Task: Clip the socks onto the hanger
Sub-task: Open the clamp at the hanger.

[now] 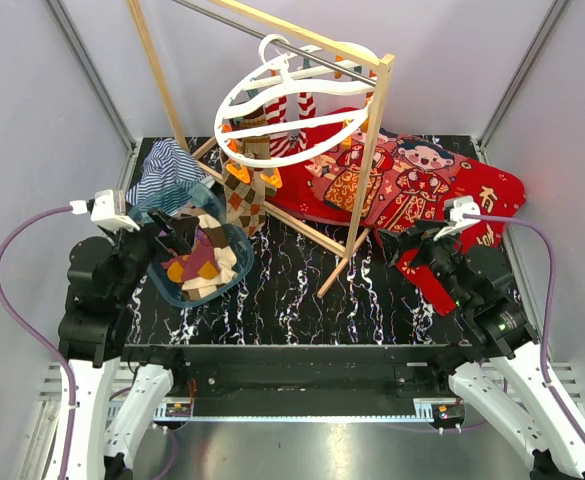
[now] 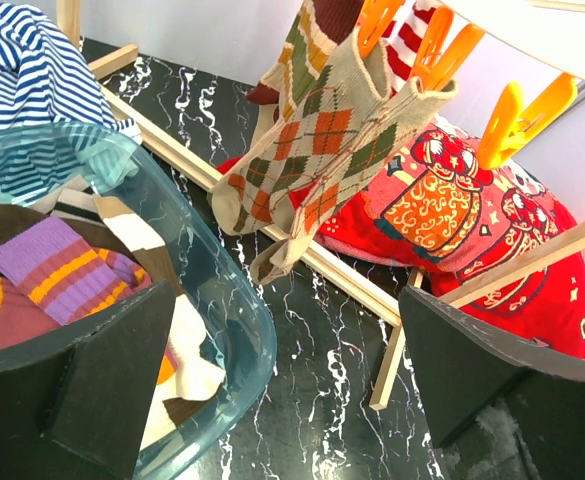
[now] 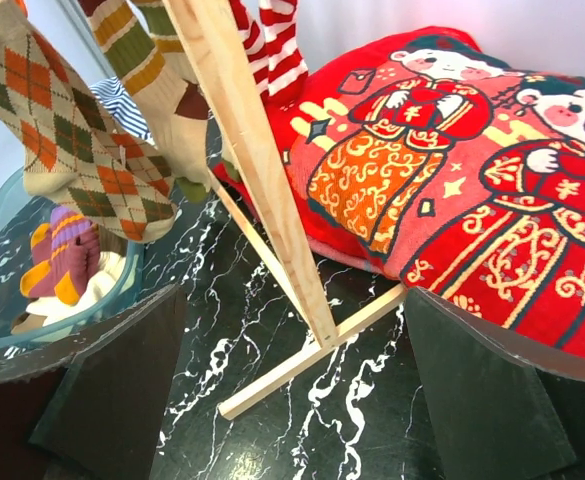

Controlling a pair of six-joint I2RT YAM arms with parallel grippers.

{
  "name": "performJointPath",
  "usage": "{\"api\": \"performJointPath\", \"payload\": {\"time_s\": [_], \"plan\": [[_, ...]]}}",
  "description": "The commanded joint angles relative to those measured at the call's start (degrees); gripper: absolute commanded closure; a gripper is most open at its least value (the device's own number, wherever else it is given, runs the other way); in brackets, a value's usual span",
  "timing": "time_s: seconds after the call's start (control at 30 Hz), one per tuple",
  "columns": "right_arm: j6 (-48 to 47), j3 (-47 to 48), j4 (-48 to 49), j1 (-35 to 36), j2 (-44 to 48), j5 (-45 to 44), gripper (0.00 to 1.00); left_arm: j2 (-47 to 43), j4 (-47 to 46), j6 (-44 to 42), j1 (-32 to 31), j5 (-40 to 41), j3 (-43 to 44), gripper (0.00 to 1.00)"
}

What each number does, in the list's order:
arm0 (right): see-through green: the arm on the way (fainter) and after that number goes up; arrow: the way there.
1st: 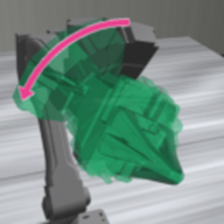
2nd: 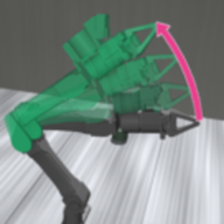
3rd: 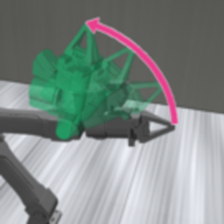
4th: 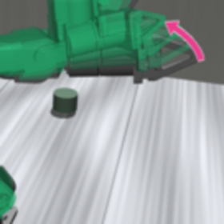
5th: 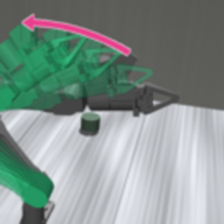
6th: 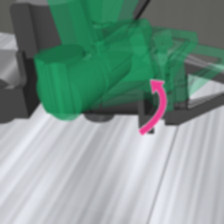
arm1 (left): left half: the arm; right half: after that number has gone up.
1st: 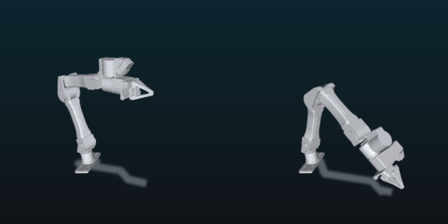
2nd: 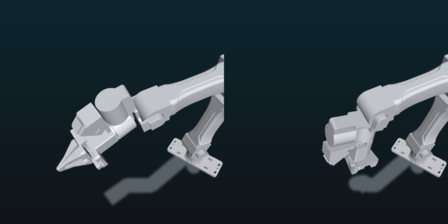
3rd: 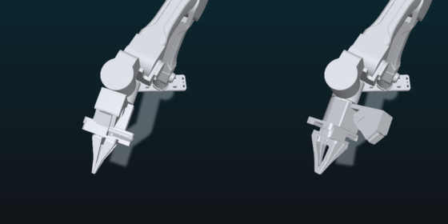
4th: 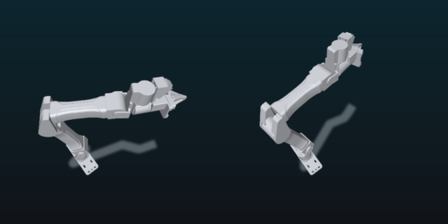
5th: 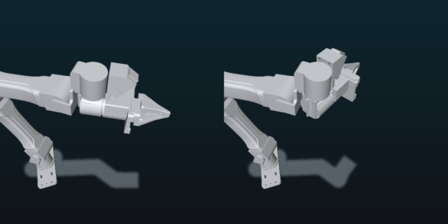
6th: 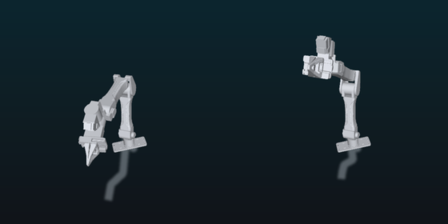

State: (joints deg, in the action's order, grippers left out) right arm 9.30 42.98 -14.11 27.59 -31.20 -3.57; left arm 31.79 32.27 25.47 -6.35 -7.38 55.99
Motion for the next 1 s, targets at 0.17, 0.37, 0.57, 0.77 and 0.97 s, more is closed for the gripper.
{"api": "performJointPath", "payload": {"time_s": [0.17, 0.37, 0.57, 0.77, 0.97], "plan": [[-1.4, 4.0, 3.9, -0.3, -2.7, 8.8, 0.0, 0.0, -7.0, 0.4, -0.2, -5.1, -0.8, 0.01], [-1.7, 5.8, 6.1, -0.3, -7.1, 17.3, 0.0, 1.3, -11.3, 3.4, -0.7, -9.0, -2.6, 0.01], [-0.3, 9.9, 7.1, -0.3, -13.1, 21.3, 0.0, 2.9, -14.4, 4.1, -2.2, -9.5, -2.8, 0.01], [2.1, 14.1, 8.5, -0.3, -20.0, 27.6, 0.0, 4.7, -17.8, 3.1, -4.0, -9.7, -2.8, 0.01], [3.2, 17.7, 10.6, 0.1, -25.7, 29.1, 0.0, 5.7, -21.3, 2.9, -6.1, -8.5, -3.9, 0.01]]}}
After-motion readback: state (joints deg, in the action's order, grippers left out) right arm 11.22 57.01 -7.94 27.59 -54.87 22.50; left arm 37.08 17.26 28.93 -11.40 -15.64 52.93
